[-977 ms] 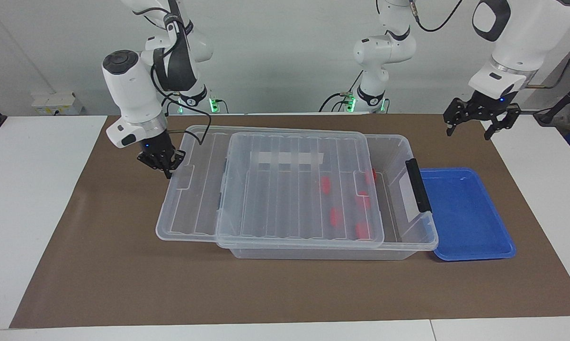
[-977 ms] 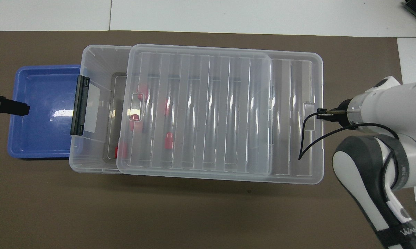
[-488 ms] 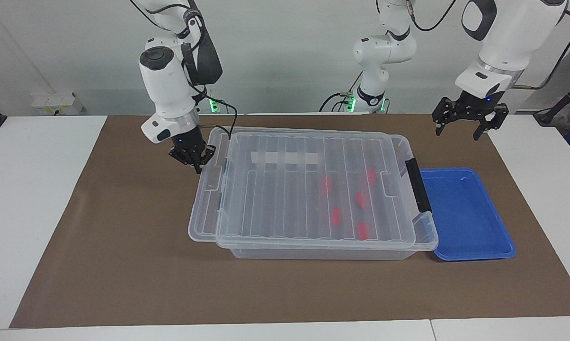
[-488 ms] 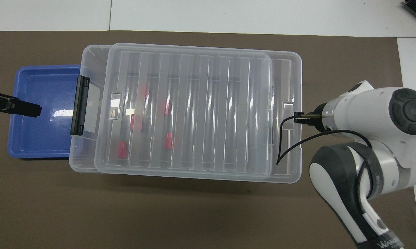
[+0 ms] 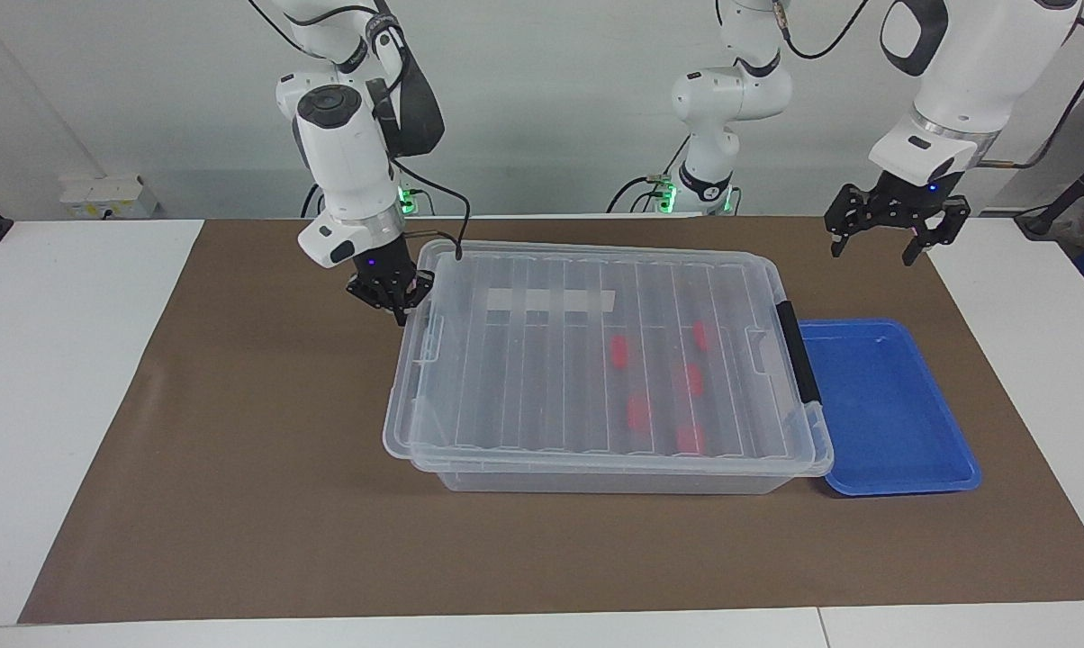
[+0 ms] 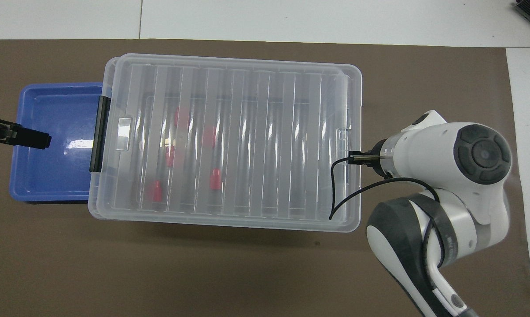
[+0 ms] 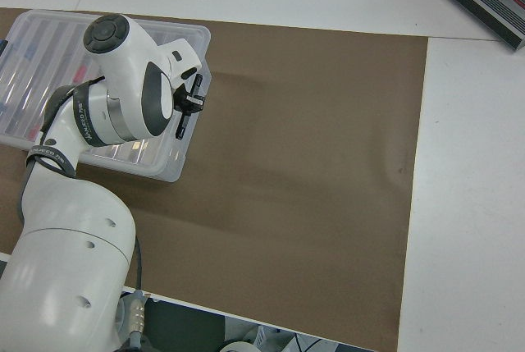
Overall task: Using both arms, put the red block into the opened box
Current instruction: 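Release the lid and draw the right gripper back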
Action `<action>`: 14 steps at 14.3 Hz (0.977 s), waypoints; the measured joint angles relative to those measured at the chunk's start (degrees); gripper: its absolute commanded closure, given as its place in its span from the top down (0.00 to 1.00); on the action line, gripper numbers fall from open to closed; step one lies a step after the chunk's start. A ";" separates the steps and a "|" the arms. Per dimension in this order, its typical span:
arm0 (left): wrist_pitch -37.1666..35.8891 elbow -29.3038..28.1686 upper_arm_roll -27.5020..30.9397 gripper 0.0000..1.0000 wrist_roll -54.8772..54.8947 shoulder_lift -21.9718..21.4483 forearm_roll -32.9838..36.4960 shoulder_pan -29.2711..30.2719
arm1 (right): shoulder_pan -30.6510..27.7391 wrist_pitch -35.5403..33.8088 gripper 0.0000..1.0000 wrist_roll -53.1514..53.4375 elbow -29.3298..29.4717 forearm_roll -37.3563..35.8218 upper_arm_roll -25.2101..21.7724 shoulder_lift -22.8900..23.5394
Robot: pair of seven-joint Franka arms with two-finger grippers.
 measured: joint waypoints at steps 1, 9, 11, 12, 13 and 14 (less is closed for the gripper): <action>-0.01 0.04 0.04 1.00 -0.25 -0.01 0.00 0.01 | 0.40 0.00 0.00 0.21 -0.01 0.00 0.01 0.00; -5.06 4.27 0.06 1.00 -0.47 3.26 -0.12 0.00 | -1.17 -1.39 0.00 0.43 0.77 0.05 -0.55 -0.95; -5.36 4.28 0.16 1.00 -0.53 3.40 -0.12 0.01 | -3.31 -3.90 0.98 0.44 0.84 0.05 -0.67 -2.35; -5.48 4.28 0.23 1.00 -0.53 3.36 -0.12 0.05 | -4.79 -5.35 1.00 0.44 0.85 0.06 -0.72 -3.20; -5.49 4.29 0.29 1.00 -0.54 3.31 -0.12 0.10 | -6.43 -6.39 1.00 0.44 0.86 0.05 -0.78 -4.01; -5.49 4.30 0.36 1.00 -0.54 3.21 -0.12 0.12 | -8.19 -6.99 1.00 0.44 0.88 0.02 -0.83 -4.73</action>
